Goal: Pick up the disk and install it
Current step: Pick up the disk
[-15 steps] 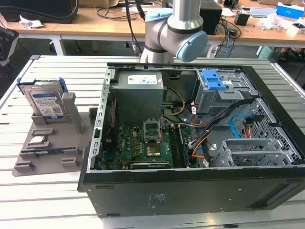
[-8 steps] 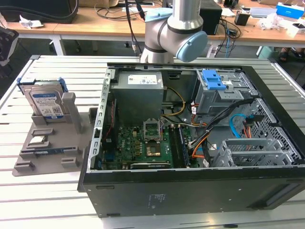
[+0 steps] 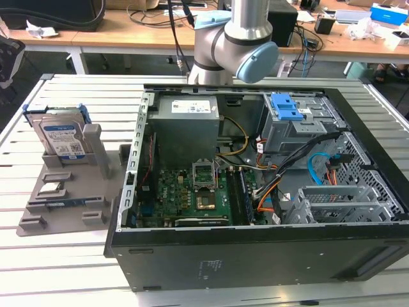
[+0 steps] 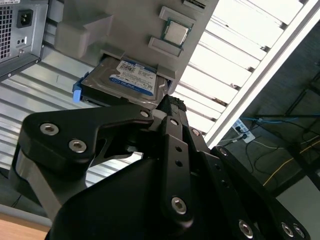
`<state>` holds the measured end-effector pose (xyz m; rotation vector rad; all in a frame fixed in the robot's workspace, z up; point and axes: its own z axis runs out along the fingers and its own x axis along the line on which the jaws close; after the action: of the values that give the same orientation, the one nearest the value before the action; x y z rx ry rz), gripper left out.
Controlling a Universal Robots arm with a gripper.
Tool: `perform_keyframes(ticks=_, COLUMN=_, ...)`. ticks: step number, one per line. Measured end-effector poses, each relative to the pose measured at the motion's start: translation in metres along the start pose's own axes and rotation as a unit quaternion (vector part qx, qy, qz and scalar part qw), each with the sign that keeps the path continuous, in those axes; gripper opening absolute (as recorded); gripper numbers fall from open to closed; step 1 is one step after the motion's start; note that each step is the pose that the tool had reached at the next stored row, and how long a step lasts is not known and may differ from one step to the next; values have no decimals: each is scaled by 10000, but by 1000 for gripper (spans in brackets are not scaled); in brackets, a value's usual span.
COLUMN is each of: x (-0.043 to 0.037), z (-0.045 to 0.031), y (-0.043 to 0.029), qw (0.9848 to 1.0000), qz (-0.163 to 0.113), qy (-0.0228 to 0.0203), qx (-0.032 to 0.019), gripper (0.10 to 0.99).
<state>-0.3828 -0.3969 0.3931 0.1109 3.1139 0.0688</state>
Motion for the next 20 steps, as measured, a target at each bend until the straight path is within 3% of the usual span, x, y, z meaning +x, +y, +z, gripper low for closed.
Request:
perform_keyframes(ticks=2, x=0, z=1, y=0, qw=9993, qz=-368, qy=16, qx=-9, gripper=106)
perform_keyframes(ticks=6, x=0, z=0, y=0, qw=9972, qz=-747, qy=34, qx=-17, gripper=106)
perform_keyframes(ticks=9, x=0, z=0, y=0, qw=9958, qz=-917, qy=41, qx=-21, gripper=106)
perform_keyframes(ticks=11, x=0, z=0, y=0, qw=9939, qz=-1105, qy=50, qx=-25, gripper=106)
perform_keyframes(ticks=16, x=0, z=0, y=0, qw=9914, qz=-1304, qy=59, qx=-30, gripper=106)
perform_keyframes(ticks=20, x=0, z=0, y=0, qw=9862, qz=-1651, qy=74, qx=-38, gripper=106)
